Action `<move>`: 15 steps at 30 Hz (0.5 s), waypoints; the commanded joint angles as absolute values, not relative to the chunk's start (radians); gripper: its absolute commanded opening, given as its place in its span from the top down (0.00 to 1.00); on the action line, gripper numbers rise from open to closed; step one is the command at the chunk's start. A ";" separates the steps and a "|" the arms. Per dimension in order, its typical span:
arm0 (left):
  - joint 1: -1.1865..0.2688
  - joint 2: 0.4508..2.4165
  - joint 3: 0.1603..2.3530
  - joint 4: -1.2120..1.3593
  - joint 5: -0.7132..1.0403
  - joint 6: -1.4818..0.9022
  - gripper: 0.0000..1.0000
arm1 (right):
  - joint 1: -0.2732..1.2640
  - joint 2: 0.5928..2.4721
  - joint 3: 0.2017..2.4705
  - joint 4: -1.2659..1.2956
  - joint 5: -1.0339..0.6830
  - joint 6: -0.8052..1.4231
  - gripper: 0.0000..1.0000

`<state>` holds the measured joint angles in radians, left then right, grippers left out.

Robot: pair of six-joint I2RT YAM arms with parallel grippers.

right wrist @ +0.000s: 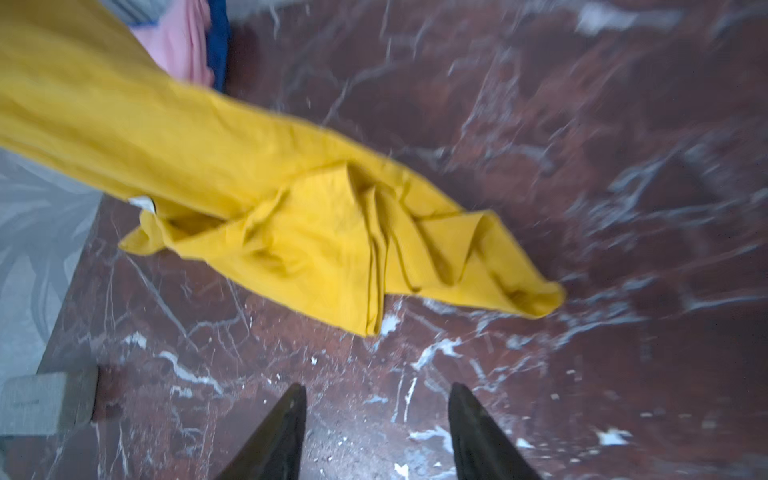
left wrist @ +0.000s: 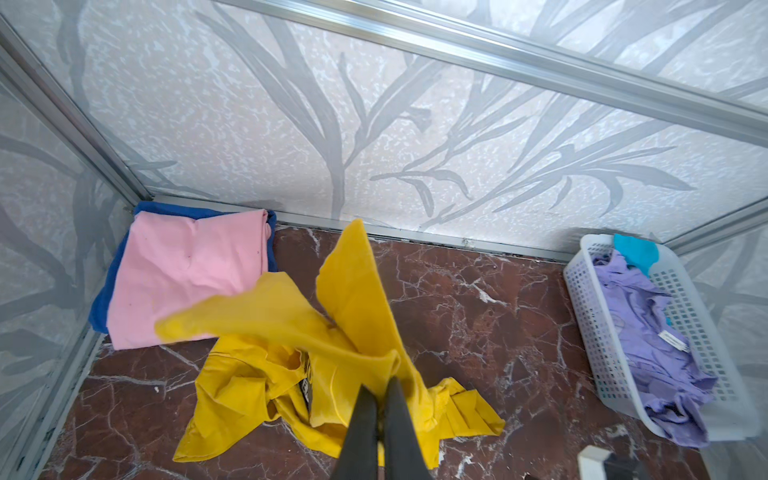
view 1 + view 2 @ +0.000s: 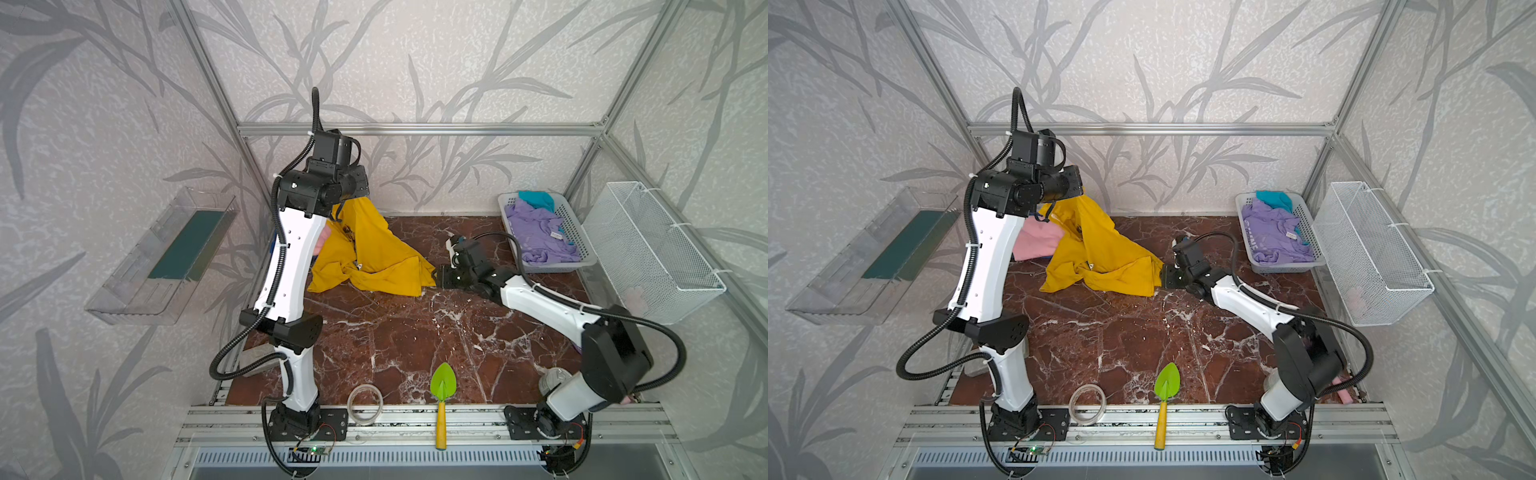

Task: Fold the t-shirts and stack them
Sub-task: 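Lift the yellow t-shirt high and stretch it between both grippers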

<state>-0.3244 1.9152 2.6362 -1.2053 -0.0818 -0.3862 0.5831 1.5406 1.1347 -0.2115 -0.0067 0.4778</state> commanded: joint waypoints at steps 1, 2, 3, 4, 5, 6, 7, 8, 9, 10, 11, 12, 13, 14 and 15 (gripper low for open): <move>-0.322 1.804 2.678 -1.209 -0.005 -0.408 1.00 | 0.600 1.513 1.228 -0.274 0.053 0.312 0.38; -0.323 1.786 2.677 -1.209 -0.001 -0.409 1.00 | 0.600 1.531 1.266 -0.285 0.004 0.266 0.37; -0.324 1.770 2.674 -1.210 0.000 -0.410 1.00 | 0.600 1.552 1.297 -0.290 -0.048 0.226 0.35; -0.323 1.748 2.665 -1.209 0.000 -0.411 1.00 | 0.602 1.578 1.332 -0.293 -0.105 0.184 0.33; -0.324 1.725 2.651 -1.206 -0.003 -0.411 1.00 | 0.603 1.608 1.357 -0.294 -0.162 0.144 0.32; -0.323 1.703 2.635 -1.202 -0.006 -0.411 1.00 | 0.605 1.634 1.376 -0.292 -0.201 0.119 0.31; -0.323 1.677 2.614 -1.197 -0.012 -0.411 1.00 | 0.607 1.665 1.396 -0.290 -0.240 0.095 0.30; -0.323 1.657 2.599 -1.194 -0.019 -0.410 1.00 | 0.610 1.691 1.411 -0.286 -0.264 0.081 0.30; -0.324 1.633 2.583 -1.190 -0.030 -0.408 1.00 | 0.613 1.716 1.424 -0.276 -0.289 0.073 0.29; -0.324 1.613 2.569 -1.187 -0.042 -0.407 1.00 | 0.618 1.750 1.432 -0.264 -0.315 0.071 0.29; -0.323 1.594 2.560 -1.186 -0.057 -0.406 1.00 | 0.624 1.768 1.439 -0.253 -0.351 0.075 0.29; -0.324 1.584 2.556 -1.187 -0.065 -0.403 1.00 | 0.633 1.781 1.444 -0.244 -0.381 0.080 0.29; -0.322 1.573 2.553 -1.188 -0.076 -0.402 1.00 | 0.646 1.790 1.444 -0.232 -0.406 0.085 0.29; -0.323 1.565 2.552 -1.192 -0.083 -0.402 1.00 | 0.660 1.795 1.437 -0.215 -0.415 0.084 0.29; -0.323 1.560 2.551 -1.194 -0.087 -0.400 1.00 | 0.673 1.798 1.425 -0.195 -0.418 0.086 0.29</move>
